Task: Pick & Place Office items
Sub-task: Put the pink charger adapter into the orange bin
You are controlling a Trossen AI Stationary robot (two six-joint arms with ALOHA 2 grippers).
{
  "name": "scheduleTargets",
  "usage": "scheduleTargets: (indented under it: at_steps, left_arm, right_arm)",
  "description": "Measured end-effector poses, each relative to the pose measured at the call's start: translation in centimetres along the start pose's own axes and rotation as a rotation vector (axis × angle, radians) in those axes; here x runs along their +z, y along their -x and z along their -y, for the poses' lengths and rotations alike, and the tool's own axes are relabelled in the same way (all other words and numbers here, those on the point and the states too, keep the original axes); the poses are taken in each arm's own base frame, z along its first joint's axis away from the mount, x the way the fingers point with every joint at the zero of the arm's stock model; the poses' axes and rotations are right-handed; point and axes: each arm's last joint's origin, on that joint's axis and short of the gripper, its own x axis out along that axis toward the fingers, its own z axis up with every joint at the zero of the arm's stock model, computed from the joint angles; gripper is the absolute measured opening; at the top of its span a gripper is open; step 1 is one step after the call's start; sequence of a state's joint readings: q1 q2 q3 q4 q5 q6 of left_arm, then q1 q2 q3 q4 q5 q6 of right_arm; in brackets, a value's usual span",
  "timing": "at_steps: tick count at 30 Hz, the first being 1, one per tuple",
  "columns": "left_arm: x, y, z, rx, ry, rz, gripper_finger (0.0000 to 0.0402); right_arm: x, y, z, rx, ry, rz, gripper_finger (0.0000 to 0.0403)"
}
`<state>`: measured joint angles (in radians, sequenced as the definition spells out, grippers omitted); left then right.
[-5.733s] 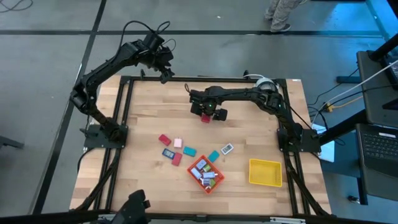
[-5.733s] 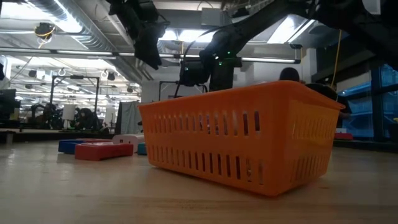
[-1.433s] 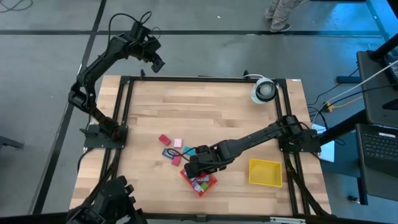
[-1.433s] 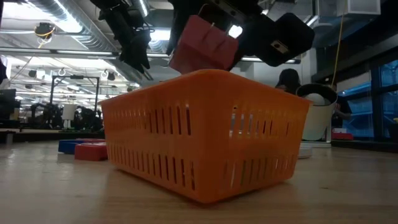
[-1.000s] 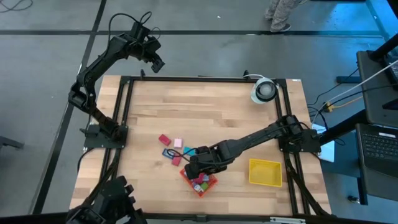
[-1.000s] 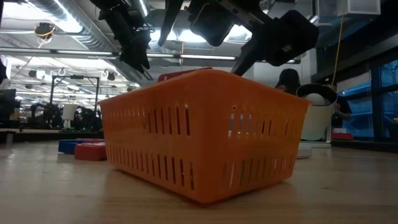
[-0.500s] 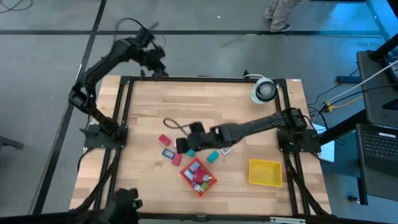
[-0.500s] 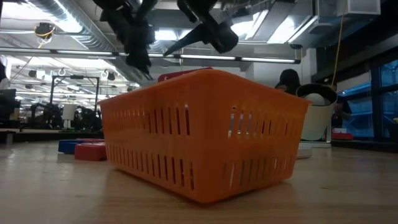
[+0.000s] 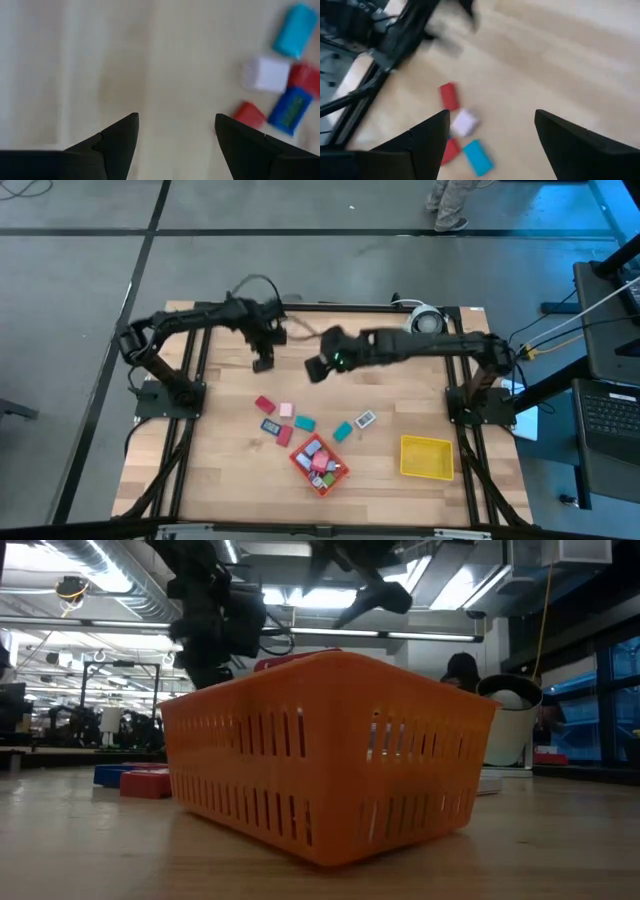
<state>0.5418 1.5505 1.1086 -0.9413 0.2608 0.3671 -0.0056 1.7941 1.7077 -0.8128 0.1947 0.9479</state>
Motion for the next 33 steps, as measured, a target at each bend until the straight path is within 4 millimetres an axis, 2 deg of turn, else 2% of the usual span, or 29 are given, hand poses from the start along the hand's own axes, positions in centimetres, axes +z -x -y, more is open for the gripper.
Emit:
scheduleTargets:
  at_steps: [4,10,17,21,24,27,33]
  left_arm:
    - [0.6,-1.2,3.3,0.015,-0.246,-0.054,0.0260]
    - [1.7,-2.1,7.8,0.042,-0.563,-0.058,0.0260]
    - [1.7,-3.1,13.7,0.033,-0.940,-0.047,0.0260]
    - [1.9,-3.4,16.2,0.082,-1.090,0.003,0.0260]
    - [2.5,-3.5,17.0,0.178,-1.175,0.053,0.0260]
    - [2.8,-3.6,17.1,0.187,-1.201,0.066,0.0260]
    - [2.2,-5.4,16.1,0.222,-1.237,-0.126,0.0260]
  right_arm:
    - [1.7,2.2,1.5,-0.003,0.057,0.016,0.0297]
    - [3.8,3.8,3.2,-0.008,0.069,0.057,0.0297]
    - [5.8,3.6,5.7,-0.015,0.087,0.004,0.0297]
    - [6.6,3.5,6.5,0.002,0.127,-0.011,0.0297]
    - [6.9,3.5,6.8,0.019,0.169,-0.025,0.0297]
    - [7.0,3.5,6.9,0.039,0.201,-0.038,0.0297]
    - [6.7,3.5,6.5,0.030,0.255,-0.026,0.0297]
